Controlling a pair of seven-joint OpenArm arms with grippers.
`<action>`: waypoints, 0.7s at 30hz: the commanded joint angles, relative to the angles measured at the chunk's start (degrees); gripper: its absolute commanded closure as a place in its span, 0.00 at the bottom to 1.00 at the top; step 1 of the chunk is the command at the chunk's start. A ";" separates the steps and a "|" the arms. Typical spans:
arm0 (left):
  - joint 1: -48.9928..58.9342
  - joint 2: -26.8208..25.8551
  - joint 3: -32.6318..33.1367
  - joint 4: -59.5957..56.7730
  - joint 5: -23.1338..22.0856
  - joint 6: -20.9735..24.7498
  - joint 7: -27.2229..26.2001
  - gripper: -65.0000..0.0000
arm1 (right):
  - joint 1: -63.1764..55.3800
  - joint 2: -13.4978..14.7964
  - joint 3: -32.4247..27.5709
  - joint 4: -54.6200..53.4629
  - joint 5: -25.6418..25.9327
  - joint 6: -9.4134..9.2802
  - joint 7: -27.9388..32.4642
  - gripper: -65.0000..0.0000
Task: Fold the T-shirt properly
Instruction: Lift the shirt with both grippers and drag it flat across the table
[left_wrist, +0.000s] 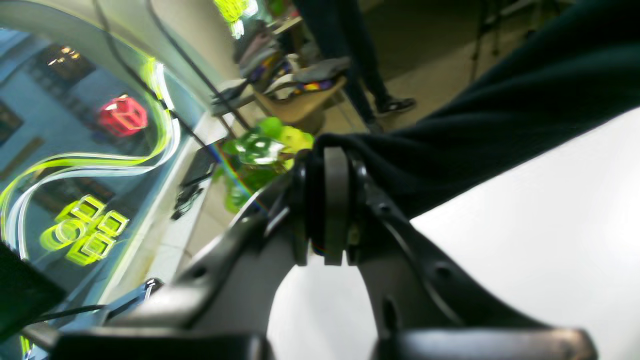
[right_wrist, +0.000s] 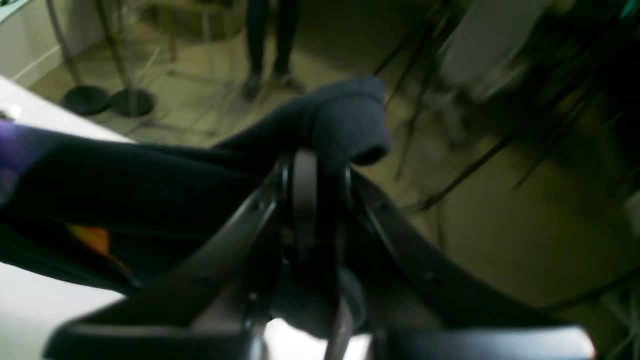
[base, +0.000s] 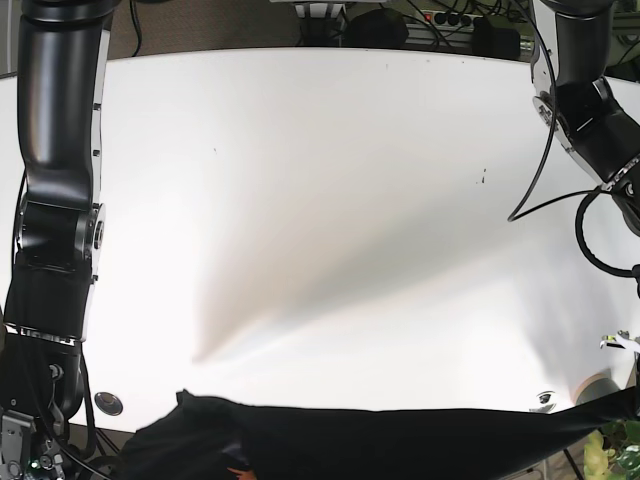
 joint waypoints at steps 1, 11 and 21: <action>-1.54 -1.12 -0.38 0.73 0.58 1.04 0.14 1.00 | 1.16 0.68 3.13 5.44 -0.54 -0.59 -2.34 0.97; 6.02 0.46 -0.46 -0.42 0.14 1.04 -0.22 1.00 | -12.82 0.68 11.22 11.42 -0.54 1.78 -4.10 0.97; 15.34 1.17 -0.90 -5.69 0.14 1.04 -7.07 1.00 | -33.74 -1.25 16.85 22.23 -0.54 1.96 -4.10 0.97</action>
